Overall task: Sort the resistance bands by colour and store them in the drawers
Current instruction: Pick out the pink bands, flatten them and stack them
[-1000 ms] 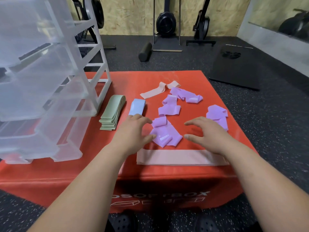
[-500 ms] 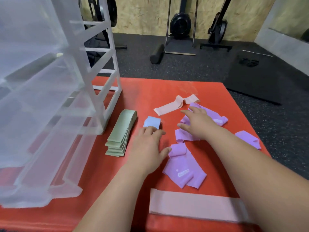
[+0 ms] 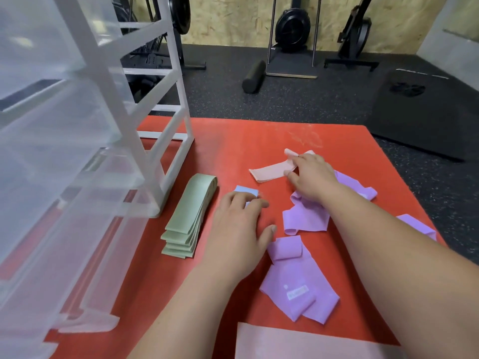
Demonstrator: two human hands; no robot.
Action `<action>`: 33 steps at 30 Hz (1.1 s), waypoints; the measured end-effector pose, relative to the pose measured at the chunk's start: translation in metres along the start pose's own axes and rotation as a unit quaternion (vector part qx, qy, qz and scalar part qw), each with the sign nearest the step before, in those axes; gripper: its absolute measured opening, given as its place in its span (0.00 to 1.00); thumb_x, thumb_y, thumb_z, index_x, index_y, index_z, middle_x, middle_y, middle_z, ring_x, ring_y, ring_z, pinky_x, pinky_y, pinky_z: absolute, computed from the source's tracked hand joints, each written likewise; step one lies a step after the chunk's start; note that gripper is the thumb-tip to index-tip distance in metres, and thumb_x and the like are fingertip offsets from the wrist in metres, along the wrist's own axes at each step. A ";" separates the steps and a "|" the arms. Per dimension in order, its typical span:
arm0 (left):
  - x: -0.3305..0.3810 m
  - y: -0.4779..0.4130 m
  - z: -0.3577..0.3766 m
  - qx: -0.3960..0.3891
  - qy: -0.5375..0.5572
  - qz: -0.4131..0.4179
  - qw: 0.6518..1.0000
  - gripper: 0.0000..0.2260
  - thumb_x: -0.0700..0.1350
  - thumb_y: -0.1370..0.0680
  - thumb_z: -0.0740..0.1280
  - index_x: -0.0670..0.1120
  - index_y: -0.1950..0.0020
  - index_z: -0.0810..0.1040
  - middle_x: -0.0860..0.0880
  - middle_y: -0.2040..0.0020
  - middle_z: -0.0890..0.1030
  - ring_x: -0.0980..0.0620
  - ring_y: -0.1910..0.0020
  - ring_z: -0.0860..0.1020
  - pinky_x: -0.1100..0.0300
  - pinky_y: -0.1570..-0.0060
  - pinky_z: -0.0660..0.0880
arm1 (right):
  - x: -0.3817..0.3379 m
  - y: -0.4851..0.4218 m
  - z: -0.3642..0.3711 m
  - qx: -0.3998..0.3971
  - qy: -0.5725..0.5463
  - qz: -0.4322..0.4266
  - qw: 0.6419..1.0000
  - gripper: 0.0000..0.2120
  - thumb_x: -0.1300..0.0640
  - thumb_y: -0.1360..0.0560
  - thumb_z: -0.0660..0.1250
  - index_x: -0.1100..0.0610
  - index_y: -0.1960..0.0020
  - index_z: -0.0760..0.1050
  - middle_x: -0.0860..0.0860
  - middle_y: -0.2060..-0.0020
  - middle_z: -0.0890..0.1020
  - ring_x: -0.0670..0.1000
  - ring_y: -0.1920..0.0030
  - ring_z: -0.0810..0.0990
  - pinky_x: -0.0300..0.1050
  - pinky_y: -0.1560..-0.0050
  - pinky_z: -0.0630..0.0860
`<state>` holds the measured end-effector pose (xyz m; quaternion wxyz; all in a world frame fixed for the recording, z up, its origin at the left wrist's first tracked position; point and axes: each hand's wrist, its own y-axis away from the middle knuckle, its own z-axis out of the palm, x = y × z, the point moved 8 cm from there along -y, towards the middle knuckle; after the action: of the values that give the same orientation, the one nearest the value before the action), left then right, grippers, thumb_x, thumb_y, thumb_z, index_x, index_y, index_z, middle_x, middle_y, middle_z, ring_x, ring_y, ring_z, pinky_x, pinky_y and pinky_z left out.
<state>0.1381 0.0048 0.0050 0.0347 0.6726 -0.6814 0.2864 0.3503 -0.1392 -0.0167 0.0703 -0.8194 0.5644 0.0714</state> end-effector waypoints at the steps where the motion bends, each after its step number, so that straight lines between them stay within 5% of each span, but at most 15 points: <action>1: 0.002 0.000 -0.002 0.002 0.004 0.000 1.000 0.20 0.58 0.22 0.70 0.55 0.31 0.78 0.53 0.35 0.76 0.48 0.32 0.69 0.53 0.30 0.67 | -0.001 0.005 -0.011 0.028 -0.032 -0.005 0.999 0.25 0.46 0.16 0.62 0.47 0.20 0.66 0.53 0.27 0.74 0.60 0.26 0.69 0.57 0.28 0.67; 5: 0.021 0.001 -0.013 0.007 0.028 0.007 1.000 0.18 0.55 0.21 0.69 0.54 0.32 0.78 0.53 0.35 0.77 0.48 0.32 0.70 0.51 0.29 0.68 | -0.002 0.041 -0.068 0.133 -0.149 -0.013 0.980 0.18 0.60 0.21 0.68 0.52 0.31 0.80 0.51 0.35 0.82 0.56 0.34 0.79 0.48 0.35 0.73; 10: 0.047 0.007 -0.028 0.027 0.072 0.014 0.997 0.19 0.54 0.21 0.70 0.53 0.31 0.78 0.53 0.35 0.78 0.48 0.35 0.73 0.48 0.30 0.70 | -0.014 0.115 -0.125 0.197 -0.265 -0.026 0.943 0.13 0.60 0.26 0.74 0.47 0.45 0.86 0.42 0.52 0.88 0.43 0.51 0.85 0.43 0.43 0.80; 15: 0.079 0.024 -0.041 0.022 0.156 0.032 0.987 0.24 0.53 0.22 0.74 0.51 0.27 0.75 0.54 0.32 0.77 0.55 0.35 0.73 0.62 0.32 0.68 | -0.014 0.186 -0.137 0.191 -0.368 -0.016 0.910 0.10 0.60 0.27 0.77 0.46 0.52 0.86 0.39 0.58 0.87 0.41 0.58 0.85 0.46 0.51 0.82; 21: 0.113 0.058 -0.026 -0.074 0.267 0.004 0.961 0.23 0.59 0.20 0.72 0.59 0.27 0.73 0.64 0.33 0.79 0.64 0.37 0.78 0.61 0.38 0.76 | -0.013 0.253 -0.115 0.177 -0.496 -0.036 0.849 0.07 0.64 0.22 0.73 0.54 0.50 0.79 0.44 0.57 0.87 0.45 0.54 0.86 0.44 0.48 0.81; 24: 0.110 0.062 -0.023 -0.059 0.299 -0.057 0.951 0.06 0.52 0.18 0.71 0.55 0.44 0.77 0.60 0.50 0.83 0.63 0.52 0.79 0.59 0.50 0.76 | -0.010 0.271 -0.090 0.126 -0.555 -0.042 0.821 0.08 0.66 0.16 0.63 0.55 0.43 0.75 0.48 0.49 0.88 0.49 0.45 0.86 0.45 0.43 0.80; 27: 0.100 0.060 -0.018 -0.046 0.301 -0.108 0.946 0.11 0.45 0.16 0.68 0.53 0.59 0.73 0.57 0.65 0.78 0.61 0.65 0.76 0.60 0.62 0.71 | -0.007 0.281 -0.080 0.098 -0.540 -0.069 0.833 0.17 0.72 0.18 0.59 0.54 0.38 0.73 0.50 0.44 0.88 0.50 0.38 0.84 0.50 0.35 0.77; 31: 0.090 0.059 -0.006 -0.082 0.394 -0.170 0.900 0.06 0.47 0.21 0.67 0.48 0.51 0.83 0.42 0.53 0.86 0.39 0.51 0.86 0.37 0.48 0.83 | 0.006 0.285 -0.089 0.128 -0.378 -0.092 0.912 0.19 0.62 0.27 0.75 0.46 0.39 0.80 0.38 0.42 0.83 0.42 0.38 0.80 0.47 0.38 0.77; 33: 0.085 0.057 -0.003 -0.082 0.407 -0.185 0.891 0.06 0.45 0.20 0.69 0.47 0.52 0.85 0.44 0.59 0.85 0.43 0.58 0.85 0.36 0.48 0.84 | 0.009 0.285 -0.085 0.084 -0.300 -0.110 0.944 0.25 0.54 0.32 0.82 0.44 0.37 0.80 0.34 0.40 0.80 0.39 0.37 0.77 0.45 0.40 0.77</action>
<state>0.0759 -0.0743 0.0242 0.4165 0.6061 -0.4918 0.4662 0.0901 -0.2648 0.0546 0.3127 -0.8080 0.4275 0.2581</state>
